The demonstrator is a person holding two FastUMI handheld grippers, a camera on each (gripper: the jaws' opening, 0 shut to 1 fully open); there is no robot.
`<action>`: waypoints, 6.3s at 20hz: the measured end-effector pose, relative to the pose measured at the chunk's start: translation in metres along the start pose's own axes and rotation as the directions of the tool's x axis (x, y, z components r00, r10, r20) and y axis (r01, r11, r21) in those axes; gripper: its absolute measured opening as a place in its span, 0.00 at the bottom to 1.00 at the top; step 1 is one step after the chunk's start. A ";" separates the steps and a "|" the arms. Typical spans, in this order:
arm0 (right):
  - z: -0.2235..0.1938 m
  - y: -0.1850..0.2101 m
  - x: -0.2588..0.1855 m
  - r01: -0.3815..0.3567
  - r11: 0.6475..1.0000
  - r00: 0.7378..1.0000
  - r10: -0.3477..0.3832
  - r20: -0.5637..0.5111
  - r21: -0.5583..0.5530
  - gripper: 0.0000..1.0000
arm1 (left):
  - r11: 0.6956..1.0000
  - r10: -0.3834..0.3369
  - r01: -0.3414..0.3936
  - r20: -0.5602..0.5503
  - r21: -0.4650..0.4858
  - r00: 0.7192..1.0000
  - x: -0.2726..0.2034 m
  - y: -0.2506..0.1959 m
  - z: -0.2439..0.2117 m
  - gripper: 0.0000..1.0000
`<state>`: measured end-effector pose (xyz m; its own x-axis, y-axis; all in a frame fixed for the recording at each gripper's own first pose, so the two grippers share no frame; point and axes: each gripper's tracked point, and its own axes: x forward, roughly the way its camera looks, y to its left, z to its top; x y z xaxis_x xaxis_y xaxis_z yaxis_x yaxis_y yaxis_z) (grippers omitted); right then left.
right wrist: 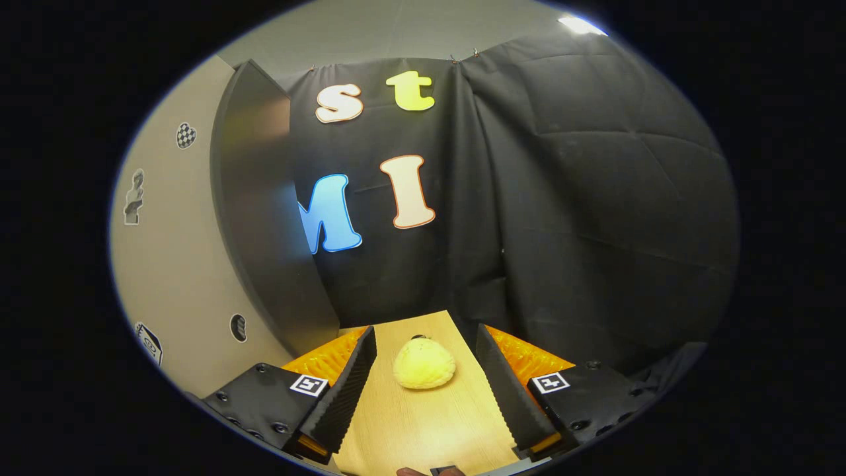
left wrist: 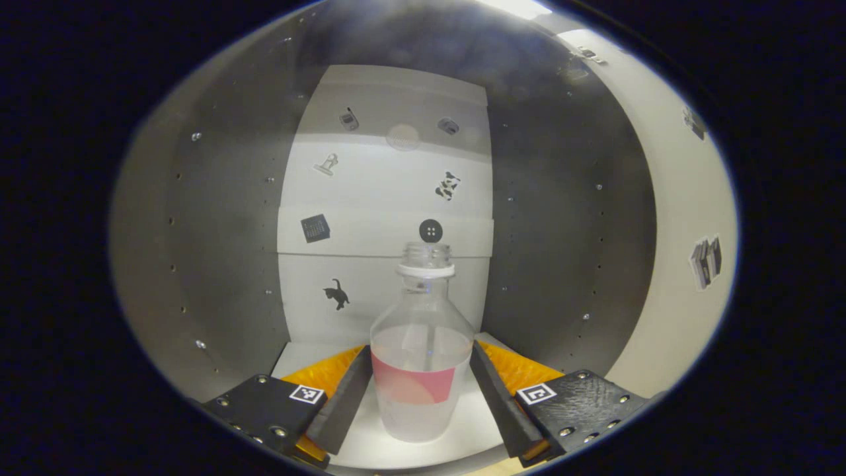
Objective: Open the cabinet door with the right hand, grasp the bottle in the cabinet with the left hand and place it on the coaster, then close the cabinet door with the right hand.
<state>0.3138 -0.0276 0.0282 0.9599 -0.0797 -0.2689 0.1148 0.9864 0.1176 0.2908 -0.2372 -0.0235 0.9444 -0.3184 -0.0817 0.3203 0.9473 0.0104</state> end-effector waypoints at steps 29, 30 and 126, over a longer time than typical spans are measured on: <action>-0.032 0.042 -0.076 -0.118 0.993 0.993 0.118 0.012 0.016 0.96 | 0.997 0.059 -0.063 0.070 0.052 0.996 -0.214 0.006 0.004 0.70; -0.035 0.047 -0.082 -0.131 0.991 0.991 0.131 0.007 0.008 0.96 | 0.996 0.076 -0.079 0.065 0.045 0.995 -0.229 0.011 -0.003 0.70; 0.011 0.093 -0.158 -0.357 0.908 0.900 0.397 0.177 -0.219 0.96 | 0.894 0.428 -0.433 -0.072 -0.114 0.901 -0.478 -0.019 -0.016 0.88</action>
<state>0.1757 0.0754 0.0920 0.9552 0.2948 -0.0260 -0.2951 0.9554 -0.0069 -0.1682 -0.1024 -0.0003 0.9827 0.1207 -0.1406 -0.1313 0.9889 -0.0693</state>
